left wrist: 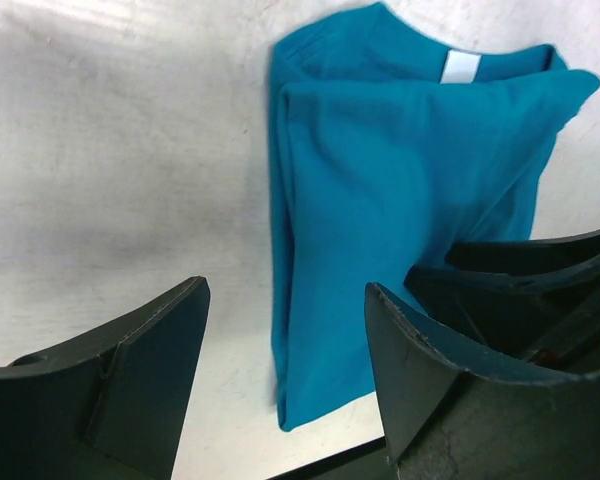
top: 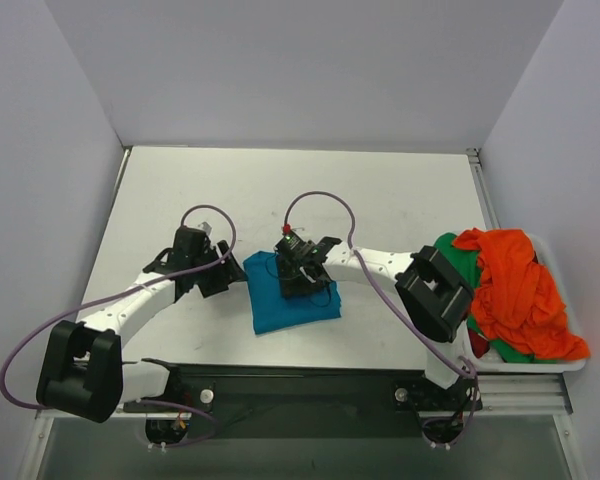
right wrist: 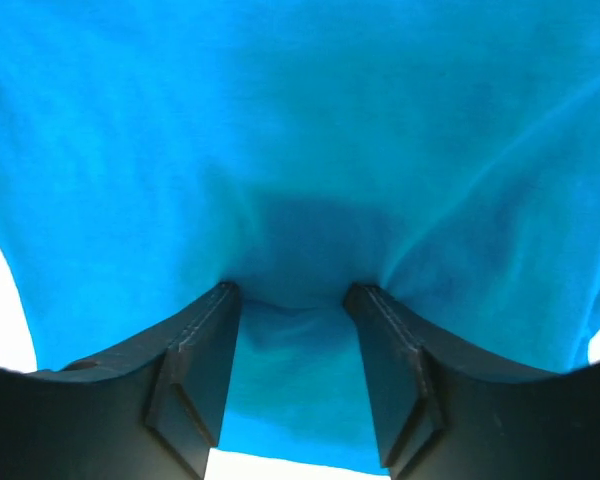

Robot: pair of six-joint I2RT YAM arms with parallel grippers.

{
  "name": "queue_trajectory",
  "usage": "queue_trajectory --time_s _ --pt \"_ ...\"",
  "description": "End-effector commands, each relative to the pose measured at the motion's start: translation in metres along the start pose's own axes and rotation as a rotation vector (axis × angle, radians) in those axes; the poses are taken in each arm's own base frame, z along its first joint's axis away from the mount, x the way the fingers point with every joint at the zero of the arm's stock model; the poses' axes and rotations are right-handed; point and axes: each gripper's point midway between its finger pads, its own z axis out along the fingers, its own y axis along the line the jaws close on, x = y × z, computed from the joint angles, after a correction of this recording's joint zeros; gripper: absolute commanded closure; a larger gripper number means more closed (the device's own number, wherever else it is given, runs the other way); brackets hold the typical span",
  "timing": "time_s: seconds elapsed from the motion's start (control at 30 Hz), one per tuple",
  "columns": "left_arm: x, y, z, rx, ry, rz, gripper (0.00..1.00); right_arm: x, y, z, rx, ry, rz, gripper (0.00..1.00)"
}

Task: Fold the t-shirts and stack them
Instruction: Fold the long partially folded tshirt into a neat square, then put the neatly folded tshirt into the corner of the board with the left arm

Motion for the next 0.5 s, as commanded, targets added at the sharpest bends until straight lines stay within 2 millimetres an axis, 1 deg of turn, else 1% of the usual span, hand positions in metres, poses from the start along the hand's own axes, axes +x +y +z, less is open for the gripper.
queue_trajectory --time_s 0.0,0.1,0.13,0.17,0.2,0.23,0.27,0.3,0.37,0.43,0.47 --pt "-0.006 0.000 0.000 0.021 -0.051 0.012 0.26 0.008 -0.013 -0.002 0.042 0.030 -0.015 0.47" --pt "0.003 0.009 0.007 -0.011 -0.036 0.012 0.26 0.006 -0.012 -0.005 0.032 0.026 -0.019 0.41" --pt "0.009 0.013 0.010 -0.020 -0.023 0.009 0.26 0.006 -0.012 -0.006 0.031 0.025 -0.019 0.40" --pt "0.009 0.012 0.013 -0.013 -0.026 0.012 0.26 0.004 -0.012 -0.006 0.029 0.023 -0.017 0.38" --pt "0.016 0.013 0.018 -0.016 -0.008 0.016 0.25 0.000 -0.011 -0.009 0.023 0.014 -0.011 0.38" --pt "0.020 0.014 0.020 -0.013 0.004 0.014 0.25 0.001 -0.008 -0.012 -0.001 0.023 -0.006 0.37" --pt "0.022 0.009 0.023 0.016 0.015 0.016 0.25 -0.001 -0.007 -0.014 -0.009 0.020 -0.003 0.36" --pt "0.027 0.010 0.028 0.018 0.038 0.016 0.25 -0.007 -0.005 -0.020 -0.025 0.004 0.004 0.35" --pt "0.029 0.006 0.031 0.029 0.049 0.016 0.25 -0.015 -0.002 -0.030 -0.053 -0.017 0.012 0.32" --pt "0.032 0.005 0.036 0.024 0.065 0.024 0.25 -0.029 0.002 -0.048 -0.092 -0.061 0.027 0.29" --pt "0.030 0.002 0.037 0.027 0.063 0.030 0.26 -0.033 0.003 -0.055 -0.109 -0.073 0.033 0.27"
